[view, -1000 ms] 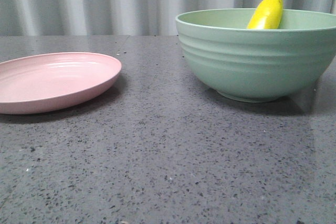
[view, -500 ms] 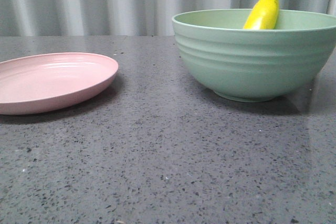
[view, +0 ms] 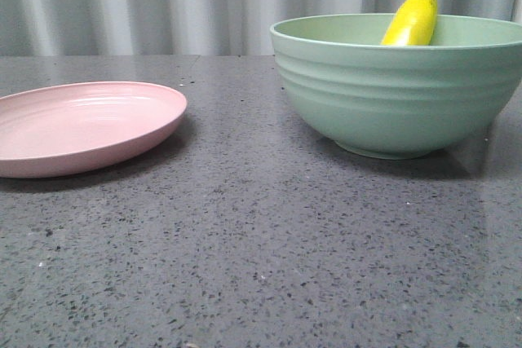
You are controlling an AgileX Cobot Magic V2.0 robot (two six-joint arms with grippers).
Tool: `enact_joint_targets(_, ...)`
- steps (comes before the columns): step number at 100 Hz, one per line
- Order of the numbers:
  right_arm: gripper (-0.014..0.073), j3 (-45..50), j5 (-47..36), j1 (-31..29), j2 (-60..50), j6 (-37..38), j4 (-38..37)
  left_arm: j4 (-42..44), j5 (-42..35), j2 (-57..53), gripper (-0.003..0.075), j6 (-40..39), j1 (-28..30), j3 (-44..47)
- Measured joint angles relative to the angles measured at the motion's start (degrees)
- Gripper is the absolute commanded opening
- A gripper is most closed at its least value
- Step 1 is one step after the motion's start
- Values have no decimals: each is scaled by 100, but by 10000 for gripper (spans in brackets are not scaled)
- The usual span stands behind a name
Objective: Transfer banana from pink plate to green bowl
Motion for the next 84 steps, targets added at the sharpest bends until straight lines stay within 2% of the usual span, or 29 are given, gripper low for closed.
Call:
enact_joint_targets(23,-65,0,1071,0,0,-293,22,0,0,0,-20,0,0,0)
enact_joint_targets(84,-65,0,1124,0,0,-397,34,4,0,0,-20,0,0,0)
